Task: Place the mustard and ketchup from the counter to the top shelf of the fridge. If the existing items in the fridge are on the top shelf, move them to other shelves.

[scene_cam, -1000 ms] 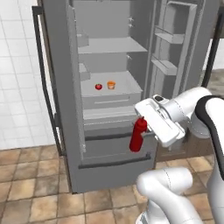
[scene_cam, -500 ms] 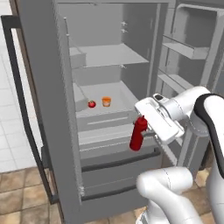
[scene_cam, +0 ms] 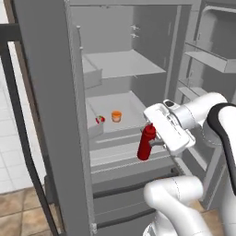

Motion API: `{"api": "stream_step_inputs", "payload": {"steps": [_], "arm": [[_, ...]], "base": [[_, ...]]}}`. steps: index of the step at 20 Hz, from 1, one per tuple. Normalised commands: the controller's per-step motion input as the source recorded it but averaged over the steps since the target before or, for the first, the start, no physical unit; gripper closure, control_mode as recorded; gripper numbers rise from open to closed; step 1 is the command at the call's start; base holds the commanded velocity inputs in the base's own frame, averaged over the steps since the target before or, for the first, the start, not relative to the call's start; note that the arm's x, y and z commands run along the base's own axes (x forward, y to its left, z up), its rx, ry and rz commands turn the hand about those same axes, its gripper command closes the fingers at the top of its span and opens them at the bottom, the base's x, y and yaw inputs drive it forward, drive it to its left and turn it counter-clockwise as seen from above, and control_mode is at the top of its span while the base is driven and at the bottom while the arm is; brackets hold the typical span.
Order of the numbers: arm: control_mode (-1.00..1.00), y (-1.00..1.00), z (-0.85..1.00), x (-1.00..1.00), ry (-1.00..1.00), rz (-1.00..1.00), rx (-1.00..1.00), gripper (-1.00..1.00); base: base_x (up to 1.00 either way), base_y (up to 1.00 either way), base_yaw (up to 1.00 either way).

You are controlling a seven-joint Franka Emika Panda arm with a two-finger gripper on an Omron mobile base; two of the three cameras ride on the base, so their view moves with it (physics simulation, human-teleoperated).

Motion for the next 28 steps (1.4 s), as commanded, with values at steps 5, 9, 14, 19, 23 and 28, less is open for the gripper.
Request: {"api": "stream_step_inputs", "payload": {"steps": [5,9,14,19,23,28], "arm": [[1.0,0.0,0.0,0.0,0.0,0.0,0.0,1.0],[1.0,0.0,0.0,0.0,0.0,0.0,0.0,1.0],[1.0,0.0,0.0,0.0,0.0,0.0,0.0,1.0],[1.0,0.0,0.0,0.0,0.0,0.0,0.0,1.0],[1.0,0.0,0.0,0.0,0.0,0.0,0.0,1.0],[1.0,0.0,0.0,0.0,0.0,0.0,0.0,1.0]], "base": [[0.12,0.36,0.0],[-0.21,0.04,0.01],[0.02,0.02,0.0],[-0.16,0.35,0.06],[-0.01,0.4,0.11],[0.18,0.07,0.03]]}}
